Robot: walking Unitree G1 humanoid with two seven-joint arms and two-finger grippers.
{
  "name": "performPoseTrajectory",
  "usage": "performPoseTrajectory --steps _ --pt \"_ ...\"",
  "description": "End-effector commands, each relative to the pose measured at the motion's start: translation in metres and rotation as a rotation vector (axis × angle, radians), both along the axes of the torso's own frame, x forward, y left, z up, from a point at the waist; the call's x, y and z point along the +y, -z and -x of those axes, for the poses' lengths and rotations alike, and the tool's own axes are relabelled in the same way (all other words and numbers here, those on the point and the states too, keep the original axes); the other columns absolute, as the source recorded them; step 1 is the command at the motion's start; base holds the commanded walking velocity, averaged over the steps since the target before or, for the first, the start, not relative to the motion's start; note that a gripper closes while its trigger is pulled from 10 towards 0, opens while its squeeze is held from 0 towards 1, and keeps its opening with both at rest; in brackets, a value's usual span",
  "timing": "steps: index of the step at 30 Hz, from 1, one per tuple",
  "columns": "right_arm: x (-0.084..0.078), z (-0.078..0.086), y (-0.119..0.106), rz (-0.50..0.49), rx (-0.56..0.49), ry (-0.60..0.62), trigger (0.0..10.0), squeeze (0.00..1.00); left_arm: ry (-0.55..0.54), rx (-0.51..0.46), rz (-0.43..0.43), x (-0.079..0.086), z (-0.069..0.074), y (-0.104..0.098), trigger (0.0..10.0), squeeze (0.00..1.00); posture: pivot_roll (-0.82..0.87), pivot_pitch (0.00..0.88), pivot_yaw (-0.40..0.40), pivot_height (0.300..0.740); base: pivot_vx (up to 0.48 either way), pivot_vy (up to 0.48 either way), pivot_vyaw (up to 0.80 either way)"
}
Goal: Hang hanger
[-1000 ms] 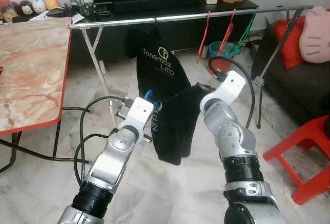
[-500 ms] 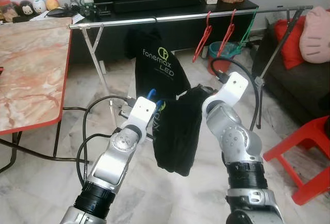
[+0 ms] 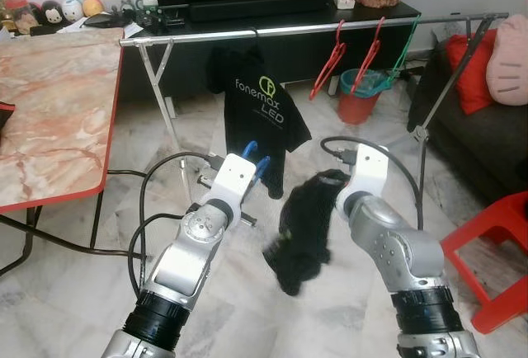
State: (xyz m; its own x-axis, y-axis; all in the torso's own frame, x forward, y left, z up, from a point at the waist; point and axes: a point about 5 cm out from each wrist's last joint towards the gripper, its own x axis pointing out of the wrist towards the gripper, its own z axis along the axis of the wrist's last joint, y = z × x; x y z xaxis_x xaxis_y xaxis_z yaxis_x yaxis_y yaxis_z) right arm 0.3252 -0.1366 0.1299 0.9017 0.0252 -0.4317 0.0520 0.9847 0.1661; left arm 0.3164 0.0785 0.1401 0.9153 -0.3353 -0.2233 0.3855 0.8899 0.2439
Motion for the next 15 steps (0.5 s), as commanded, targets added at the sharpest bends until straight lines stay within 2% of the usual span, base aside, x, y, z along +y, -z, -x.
performPoseTrajectory --steps 1,6,9,12,15 --pt "-0.001 0.0 -0.004 0.006 -0.022 -0.007 10.0 0.0 0.017 -0.036 0.01 -0.002 0.0 -0.008 10.0 0.0 -0.01 0.0 -0.024 0.74 0.0 0.0 0.0" --pt "-0.001 -0.002 -0.001 0.001 -0.02 -0.001 10.0 0.0 0.026 -0.015 -0.031 0.004 0.002 -0.001 10.0 0.0 -0.01 0.0 -0.023 0.74 0.0 0.0 0.0" --pt "-0.001 -0.004 -0.002 -0.007 -0.029 0.014 10.0 0.0 0.131 0.066 -0.057 0.007 0.011 0.01 10.0 0.0 -0.01 0.0 -0.022 0.74 0.0 0.0 0.0" --pt "-0.001 -0.008 -0.004 -0.025 -0.037 0.035 10.0 0.0 0.303 0.16 -0.11 0.014 0.027 0.023 10.0 0.0 -0.01 0.0 -0.022 0.74 0.0 0.0 0.0" --pt "0.002 -0.015 -0.008 -0.053 -0.054 0.054 10.0 0.0 0.442 0.226 -0.08 0.024 0.043 0.023 10.0 0.0 0.0 0.0 -0.022 0.74 0.0 0.0 0.0"
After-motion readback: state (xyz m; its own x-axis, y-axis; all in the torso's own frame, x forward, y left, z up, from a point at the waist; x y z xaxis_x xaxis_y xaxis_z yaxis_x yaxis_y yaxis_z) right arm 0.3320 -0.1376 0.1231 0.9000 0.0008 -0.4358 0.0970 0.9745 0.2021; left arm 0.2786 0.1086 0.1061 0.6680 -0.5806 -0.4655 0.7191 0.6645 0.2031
